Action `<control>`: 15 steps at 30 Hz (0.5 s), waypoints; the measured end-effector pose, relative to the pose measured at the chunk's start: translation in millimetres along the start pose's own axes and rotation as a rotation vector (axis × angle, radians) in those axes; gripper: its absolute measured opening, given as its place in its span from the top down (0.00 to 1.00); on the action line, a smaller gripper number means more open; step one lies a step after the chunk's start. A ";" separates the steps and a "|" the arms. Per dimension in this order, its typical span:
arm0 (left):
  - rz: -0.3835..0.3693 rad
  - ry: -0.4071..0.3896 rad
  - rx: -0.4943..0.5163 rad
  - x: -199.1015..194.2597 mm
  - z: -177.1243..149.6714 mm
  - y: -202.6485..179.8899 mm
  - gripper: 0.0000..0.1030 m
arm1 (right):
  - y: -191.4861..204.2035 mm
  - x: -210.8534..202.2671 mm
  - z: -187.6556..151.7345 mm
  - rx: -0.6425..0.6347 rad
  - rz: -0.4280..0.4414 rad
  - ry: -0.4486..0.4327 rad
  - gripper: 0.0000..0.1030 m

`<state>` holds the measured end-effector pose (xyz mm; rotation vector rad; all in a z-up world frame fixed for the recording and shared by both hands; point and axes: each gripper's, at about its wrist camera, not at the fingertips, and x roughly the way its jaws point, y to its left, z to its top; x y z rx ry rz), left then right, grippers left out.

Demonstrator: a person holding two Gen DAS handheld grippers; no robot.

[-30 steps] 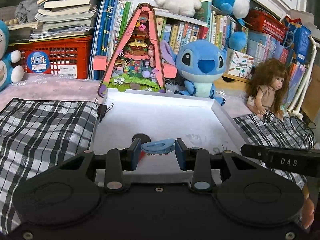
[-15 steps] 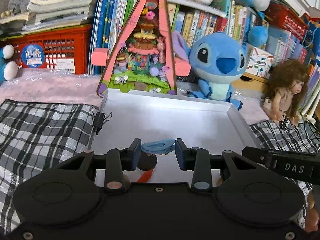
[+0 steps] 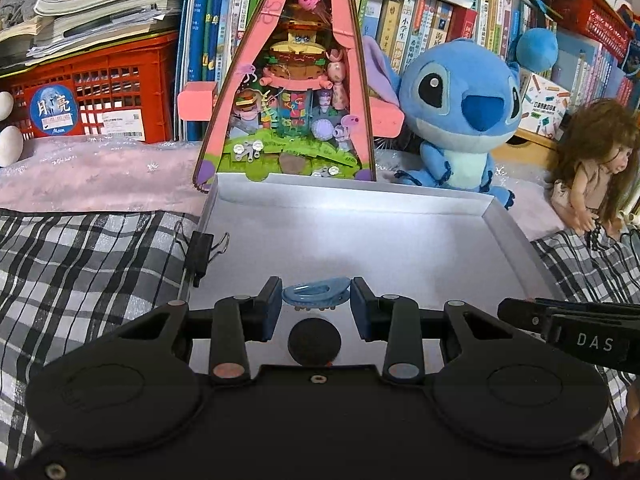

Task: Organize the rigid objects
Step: 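Carry both hair clips with both tools into the white tray, then open both tools to release the hair clips in the tray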

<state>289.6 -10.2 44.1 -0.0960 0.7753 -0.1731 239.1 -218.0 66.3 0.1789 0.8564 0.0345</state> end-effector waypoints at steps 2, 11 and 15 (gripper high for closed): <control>0.000 0.009 -0.004 4.0 0.4 1.0 0.66 | -0.5 2.8 1.7 0.004 -0.002 0.007 0.57; 0.005 0.023 -0.007 13.6 -2.4 3.8 0.66 | 0.0 10.4 2.9 0.008 -0.001 0.028 0.57; 0.004 0.025 -0.004 16.2 -3.4 2.9 0.66 | -0.2 12.6 1.6 0.004 -0.006 0.029 0.56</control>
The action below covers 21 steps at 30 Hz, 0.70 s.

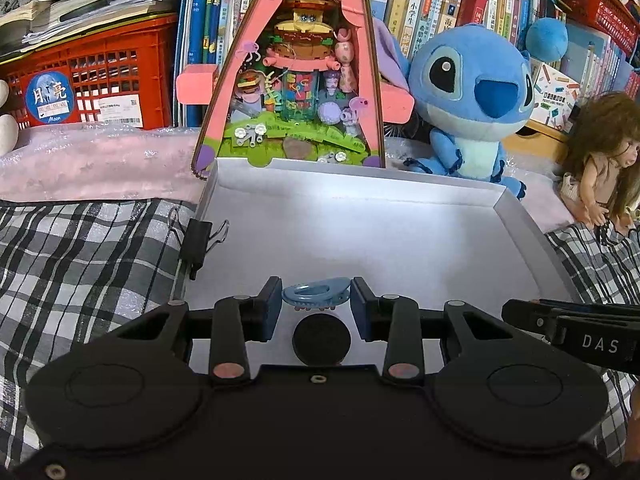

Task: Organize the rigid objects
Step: 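Open both tools to release the hair clips in the tray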

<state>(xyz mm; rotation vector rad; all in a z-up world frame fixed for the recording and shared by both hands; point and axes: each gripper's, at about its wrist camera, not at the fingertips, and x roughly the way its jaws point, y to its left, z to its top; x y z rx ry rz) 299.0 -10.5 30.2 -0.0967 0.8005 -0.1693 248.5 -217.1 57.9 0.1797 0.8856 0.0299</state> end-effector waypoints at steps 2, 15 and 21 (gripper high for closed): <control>-0.002 0.005 0.001 1.4 -1.1 -0.5 0.66 | -0.5 1.3 -0.9 0.002 -0.001 0.002 0.56; -0.001 0.015 0.007 5.2 -4.5 0.9 0.67 | -2.2 4.0 -3.0 0.001 0.001 0.014 0.54; -0.006 0.013 -0.002 -1.5 -4.9 1.5 0.52 | -4.0 0.0 -3.5 0.006 0.023 -0.003 0.40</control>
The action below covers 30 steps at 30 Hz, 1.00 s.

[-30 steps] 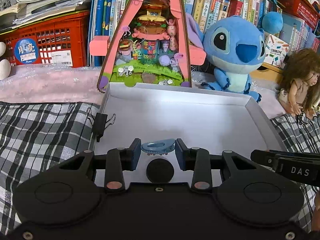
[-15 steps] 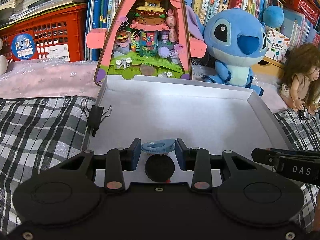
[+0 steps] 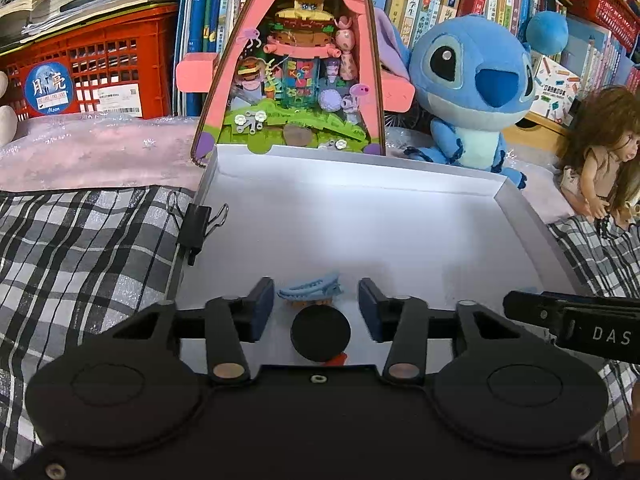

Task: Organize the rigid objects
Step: 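Open both tools to release the hair clips in the tray, then move both tools back from the tray toward the black caps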

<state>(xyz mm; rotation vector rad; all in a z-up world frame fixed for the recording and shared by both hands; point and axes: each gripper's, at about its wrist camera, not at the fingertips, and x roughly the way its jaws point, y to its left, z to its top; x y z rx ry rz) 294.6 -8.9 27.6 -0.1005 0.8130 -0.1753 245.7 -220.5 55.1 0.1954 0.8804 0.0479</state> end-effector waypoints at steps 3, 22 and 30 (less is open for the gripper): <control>0.005 -0.020 0.010 -9.6 -1.2 -1.6 0.43 | 0.5 -5.1 0.4 -0.005 0.011 -0.013 0.34; -0.029 -0.197 0.137 -114.5 -62.3 -7.9 0.20 | -5.1 -88.4 -43.0 -0.162 0.074 -0.222 0.06; -0.042 -0.227 0.143 -143.7 -109.8 -10.4 0.19 | -11.4 -120.9 -87.5 -0.233 0.066 -0.310 0.00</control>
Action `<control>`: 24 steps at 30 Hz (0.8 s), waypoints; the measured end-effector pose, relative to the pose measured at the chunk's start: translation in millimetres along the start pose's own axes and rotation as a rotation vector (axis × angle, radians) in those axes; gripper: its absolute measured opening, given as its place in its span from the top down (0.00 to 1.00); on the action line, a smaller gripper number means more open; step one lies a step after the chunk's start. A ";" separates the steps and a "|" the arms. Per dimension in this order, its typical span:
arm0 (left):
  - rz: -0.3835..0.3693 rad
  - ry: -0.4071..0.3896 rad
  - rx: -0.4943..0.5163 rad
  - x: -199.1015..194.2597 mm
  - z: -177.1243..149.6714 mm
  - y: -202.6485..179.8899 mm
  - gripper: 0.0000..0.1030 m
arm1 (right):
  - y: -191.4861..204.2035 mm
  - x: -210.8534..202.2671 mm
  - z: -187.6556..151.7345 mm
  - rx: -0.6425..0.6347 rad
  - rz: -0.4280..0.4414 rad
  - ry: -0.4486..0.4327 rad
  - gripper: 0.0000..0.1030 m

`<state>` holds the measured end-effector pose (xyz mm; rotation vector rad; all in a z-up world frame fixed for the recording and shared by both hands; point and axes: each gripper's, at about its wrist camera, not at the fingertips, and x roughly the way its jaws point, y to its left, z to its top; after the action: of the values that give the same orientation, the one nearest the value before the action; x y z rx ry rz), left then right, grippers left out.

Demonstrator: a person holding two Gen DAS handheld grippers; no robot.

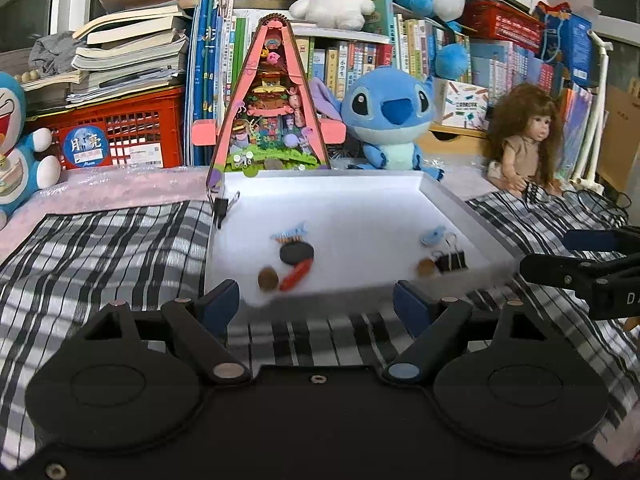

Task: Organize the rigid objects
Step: 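Move both tools back from the tray toward the black caps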

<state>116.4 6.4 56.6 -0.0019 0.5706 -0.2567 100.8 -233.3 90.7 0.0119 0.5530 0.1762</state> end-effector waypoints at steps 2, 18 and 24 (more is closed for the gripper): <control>-0.002 -0.010 0.003 -9.1 -10.8 -3.0 0.19 | 1.7 -10.0 -10.9 -0.014 0.006 -0.008 0.00; 0.040 0.003 -0.042 -69.1 -77.3 -15.0 0.27 | 20.4 -65.3 -82.8 -0.129 0.012 0.006 0.00; 0.041 0.031 -0.041 -75.1 -88.8 -24.1 0.39 | 25.7 -74.7 -94.1 -0.162 0.048 0.000 0.02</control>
<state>2.3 7.3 23.6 -0.0259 0.6060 -0.2051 -15.2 -224.1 51.1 -0.1322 0.5378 0.2676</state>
